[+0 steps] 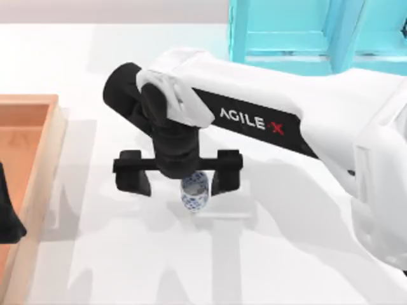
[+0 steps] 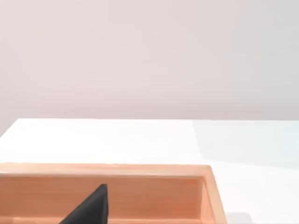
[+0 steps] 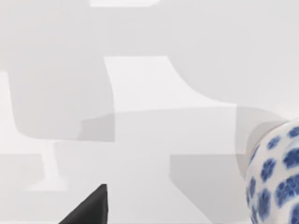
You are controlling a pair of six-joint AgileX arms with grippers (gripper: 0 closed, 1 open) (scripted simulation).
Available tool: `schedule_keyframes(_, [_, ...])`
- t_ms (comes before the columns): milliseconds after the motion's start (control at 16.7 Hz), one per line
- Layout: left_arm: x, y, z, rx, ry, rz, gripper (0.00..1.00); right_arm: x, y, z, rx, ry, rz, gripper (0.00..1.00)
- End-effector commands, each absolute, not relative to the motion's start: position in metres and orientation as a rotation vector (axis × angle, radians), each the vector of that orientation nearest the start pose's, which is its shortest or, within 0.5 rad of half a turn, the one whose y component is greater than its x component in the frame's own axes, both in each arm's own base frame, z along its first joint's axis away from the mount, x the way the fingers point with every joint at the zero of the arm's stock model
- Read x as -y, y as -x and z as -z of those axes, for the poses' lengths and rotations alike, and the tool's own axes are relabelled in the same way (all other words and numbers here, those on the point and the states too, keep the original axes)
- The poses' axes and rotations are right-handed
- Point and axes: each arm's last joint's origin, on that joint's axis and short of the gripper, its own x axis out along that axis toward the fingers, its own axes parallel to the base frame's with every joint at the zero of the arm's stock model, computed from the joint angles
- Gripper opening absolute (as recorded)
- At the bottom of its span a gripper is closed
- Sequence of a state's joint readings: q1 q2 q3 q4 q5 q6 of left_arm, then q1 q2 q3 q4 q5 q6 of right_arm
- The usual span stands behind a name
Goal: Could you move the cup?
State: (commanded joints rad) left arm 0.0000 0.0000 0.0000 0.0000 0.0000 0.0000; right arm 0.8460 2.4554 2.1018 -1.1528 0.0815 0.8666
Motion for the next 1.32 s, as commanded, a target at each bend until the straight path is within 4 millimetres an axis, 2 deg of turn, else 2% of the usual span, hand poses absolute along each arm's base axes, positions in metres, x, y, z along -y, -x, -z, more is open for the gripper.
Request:
schedule_keyframes(240, [0.0012, -0.1057, -0.1600, 0.000, 0.000, 0.000, 1.00, -0.3670, -0.3201, -0.1384, -1.472, -0.007, 0.008, 1.00])
schedule_keyframes(1020, [0.0012, -0.1057, -0.1600, 0.000, 0.000, 0.000, 1.00, -0.3670, -0.3201, -0.1384, -1.472, -0.007, 0.008, 0.02])
schedule_keyframes(1320, [0.0012, -0.1057, -0.1600, 0.000, 0.000, 0.000, 1.00, -0.3670, -0.3201, -0.1384, -1.472, -0.007, 0.008, 0.00])
